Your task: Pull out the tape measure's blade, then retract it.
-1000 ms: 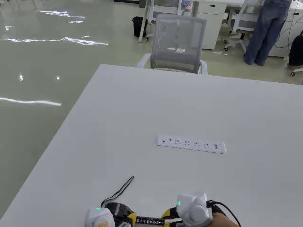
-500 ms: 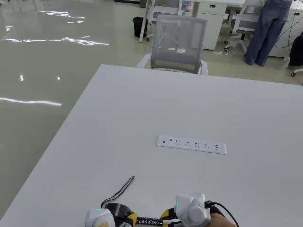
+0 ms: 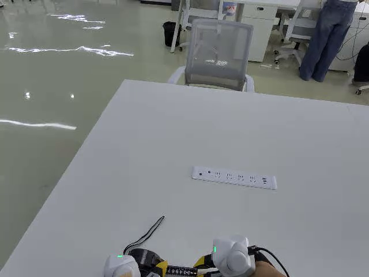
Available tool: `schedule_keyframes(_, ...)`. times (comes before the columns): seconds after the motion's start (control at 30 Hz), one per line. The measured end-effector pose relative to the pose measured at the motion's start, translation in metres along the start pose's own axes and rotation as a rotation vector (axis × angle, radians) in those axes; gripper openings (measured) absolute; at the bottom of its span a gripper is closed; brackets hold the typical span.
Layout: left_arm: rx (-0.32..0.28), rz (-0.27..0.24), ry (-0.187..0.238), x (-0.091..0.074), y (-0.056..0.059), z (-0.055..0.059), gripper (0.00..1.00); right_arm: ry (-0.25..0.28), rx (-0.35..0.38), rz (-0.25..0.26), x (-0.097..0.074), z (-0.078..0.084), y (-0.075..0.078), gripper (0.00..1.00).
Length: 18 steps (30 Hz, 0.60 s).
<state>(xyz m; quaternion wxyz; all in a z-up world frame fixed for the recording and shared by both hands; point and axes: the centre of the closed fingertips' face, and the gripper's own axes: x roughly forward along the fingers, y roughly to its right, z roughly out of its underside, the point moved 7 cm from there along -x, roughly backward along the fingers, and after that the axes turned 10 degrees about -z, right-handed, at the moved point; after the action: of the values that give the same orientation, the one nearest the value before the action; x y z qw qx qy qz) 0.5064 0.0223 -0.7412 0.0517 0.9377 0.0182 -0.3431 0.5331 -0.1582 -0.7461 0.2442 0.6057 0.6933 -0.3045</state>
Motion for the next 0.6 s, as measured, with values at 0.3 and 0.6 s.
schedule_keyframes(0.3,-0.001,0.003,-0.001,0.0008,-0.0007,0.0005,0.63,0.0,0.001,-0.003,0.0024,-0.003,-0.0003,0.13)
schedule_keyframes(0.6,-0.001,0.002,-0.002,0.0001,-0.0003,0.0002,0.63,0.001,0.0,-0.004,0.0042,-0.0052,0.0001,0.13)
